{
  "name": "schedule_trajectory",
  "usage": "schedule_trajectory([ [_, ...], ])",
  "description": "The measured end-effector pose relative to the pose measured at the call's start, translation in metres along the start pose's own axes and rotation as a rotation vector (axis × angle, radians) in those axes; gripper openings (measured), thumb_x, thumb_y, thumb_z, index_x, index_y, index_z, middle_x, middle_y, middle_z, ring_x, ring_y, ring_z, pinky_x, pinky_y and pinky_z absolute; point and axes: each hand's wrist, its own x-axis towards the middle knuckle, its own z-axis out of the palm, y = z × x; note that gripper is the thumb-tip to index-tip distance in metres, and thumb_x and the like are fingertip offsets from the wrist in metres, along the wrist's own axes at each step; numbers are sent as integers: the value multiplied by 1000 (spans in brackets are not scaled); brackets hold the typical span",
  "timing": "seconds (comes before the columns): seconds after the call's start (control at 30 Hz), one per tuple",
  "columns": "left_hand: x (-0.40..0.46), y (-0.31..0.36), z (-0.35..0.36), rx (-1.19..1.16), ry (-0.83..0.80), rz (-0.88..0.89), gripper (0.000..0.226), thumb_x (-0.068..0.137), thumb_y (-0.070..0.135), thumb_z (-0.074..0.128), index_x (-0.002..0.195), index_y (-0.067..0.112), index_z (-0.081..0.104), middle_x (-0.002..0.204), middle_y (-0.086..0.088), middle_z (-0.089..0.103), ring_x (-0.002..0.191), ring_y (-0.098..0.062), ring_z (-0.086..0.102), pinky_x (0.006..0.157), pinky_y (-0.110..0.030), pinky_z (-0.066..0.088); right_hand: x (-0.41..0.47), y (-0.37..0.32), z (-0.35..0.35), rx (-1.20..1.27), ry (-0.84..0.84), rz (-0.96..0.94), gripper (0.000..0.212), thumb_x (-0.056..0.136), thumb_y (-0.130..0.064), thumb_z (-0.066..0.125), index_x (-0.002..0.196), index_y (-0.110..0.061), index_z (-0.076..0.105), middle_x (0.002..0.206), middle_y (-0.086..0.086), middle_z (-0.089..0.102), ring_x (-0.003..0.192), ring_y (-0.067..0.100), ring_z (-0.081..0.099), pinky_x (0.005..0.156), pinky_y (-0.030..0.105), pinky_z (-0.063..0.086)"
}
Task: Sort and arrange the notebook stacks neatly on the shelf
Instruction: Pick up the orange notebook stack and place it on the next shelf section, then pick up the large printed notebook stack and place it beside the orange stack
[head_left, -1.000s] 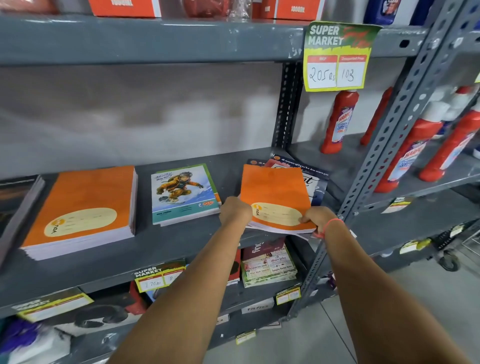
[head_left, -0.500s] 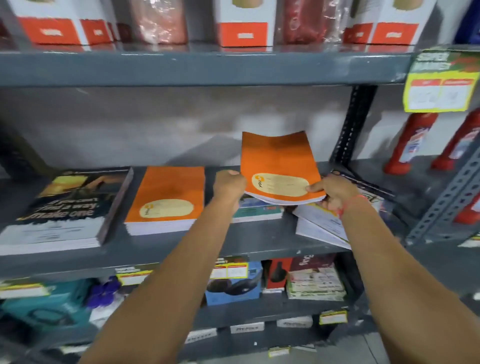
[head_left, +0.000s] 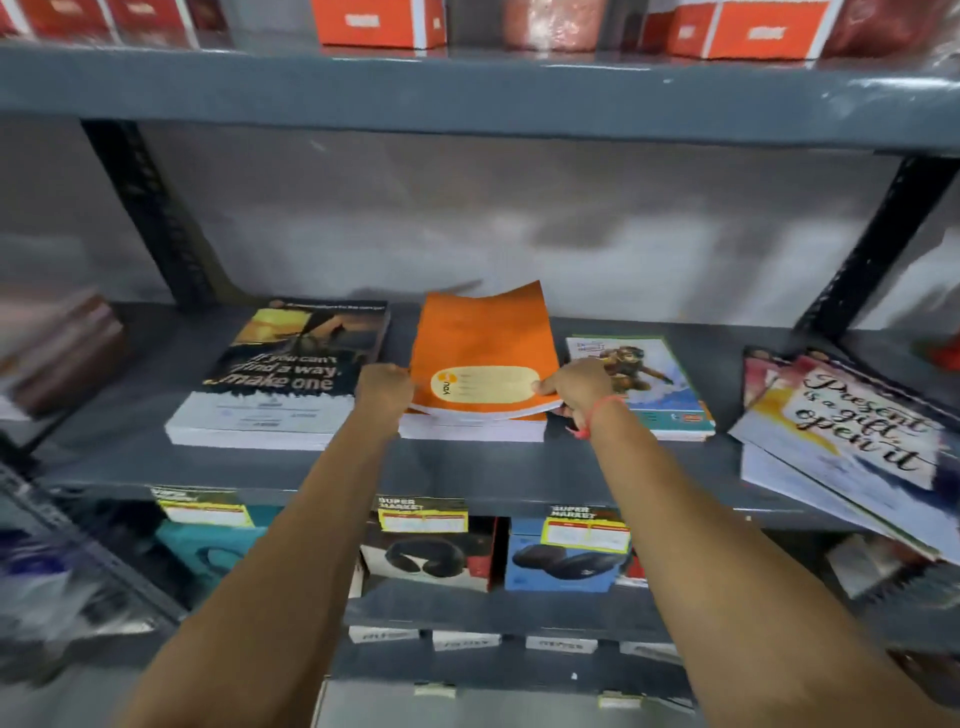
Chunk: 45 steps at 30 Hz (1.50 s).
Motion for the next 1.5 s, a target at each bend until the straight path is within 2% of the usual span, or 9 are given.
schedule_trajectory([
  [0.2, 11, -22, -5, 310, -5, 86, 38, 82, 3, 50, 47, 15, 42, 56, -2, 48, 67, -26, 48, 59, -29, 35, 2, 13, 22, -280, 66, -19, 27, 76, -11, 71, 62, -8, 48, 90, 16, 60, 76, 27, 56, 57, 27, 44],
  [0.33, 17, -31, -4, 429, -22, 144, 35, 80, 4, 50, 47, 13, 44, 52, -4, 45, 67, -27, 49, 55, -28, 33, 1, 12, 23, -430, 56, -4, 44, 75, -19, 73, 110, 0, 54, 117, 17, 60, 83, 26, 59, 49, 27, 41],
  [0.43, 15, -26, -4, 498, -15, 168, 21, 80, 7, 51, 61, 4, 56, 68, -14, 59, 79, -34, 58, 71, -35, 46, -1, 12, 20, -522, 97, -39, 61, 75, -21, 73, 125, -3, 44, 129, 17, 53, 113, 33, 55, 84, 37, 49],
  [0.63, 2, 6, 26, 650, 168, 387, 21, 82, 11, 48, 93, 1, 62, 107, -24, 62, 105, -40, 53, 90, -45, 44, -8, 11, -14, -530, 331, -247, 22, 85, -18, 51, 100, -3, 55, 108, 20, 64, 97, 34, 60, 66, 29, 35],
  [0.93, -92, 49, 199, 397, -422, 600, 23, 82, 2, 48, 92, -1, 68, 104, -24, 68, 95, -35, 62, 69, -33, 45, -19, 77, -172, -436, 697, -37, 29, 90, -14, 41, 112, -5, 57, 114, 22, 63, 104, 38, 59, 77, 37, 45],
  [1.03, -125, 52, 266, 500, -567, 603, 20, 83, 1, 45, 80, -4, 64, 100, -30, 65, 87, -35, 60, 66, -35, 41, -23, 114, -233, -413, 670, 116, 32, 88, -8, 41, 116, -3, 57, 120, 22, 60, 110, 38, 56, 87, 39, 47],
  [1.2, -136, 52, 334, 717, -609, 612, 26, 89, 4, 38, 104, -9, 55, 116, -30, 58, 106, -40, 56, 79, -40, 45, -29, 160, -295, -403, 648, 284, 37, 90, -12, 44, 122, 5, 52, 127, 28, 54, 117, 39, 52, 93, 41, 44],
  [1.3, -138, 52, 357, 862, -598, 609, 39, 92, 8, 34, 129, -3, 40, 138, -28, 42, 122, -40, 45, 96, -41, 41, -22, 169, -314, -338, 599, 282, 45, 87, -26, 54, 119, 6, 54, 124, 29, 56, 112, 42, 55, 88, 43, 46],
  [1.5, -135, 55, 374, 865, -401, 483, 28, 90, 9, 44, 115, -1, 53, 125, -23, 58, 115, -39, 52, 91, -42, 46, -5, 169, -332, -299, 593, 299, 34, 85, -12, 55, 111, 9, 59, 120, 26, 61, 110, 38, 57, 79, 34, 44],
])
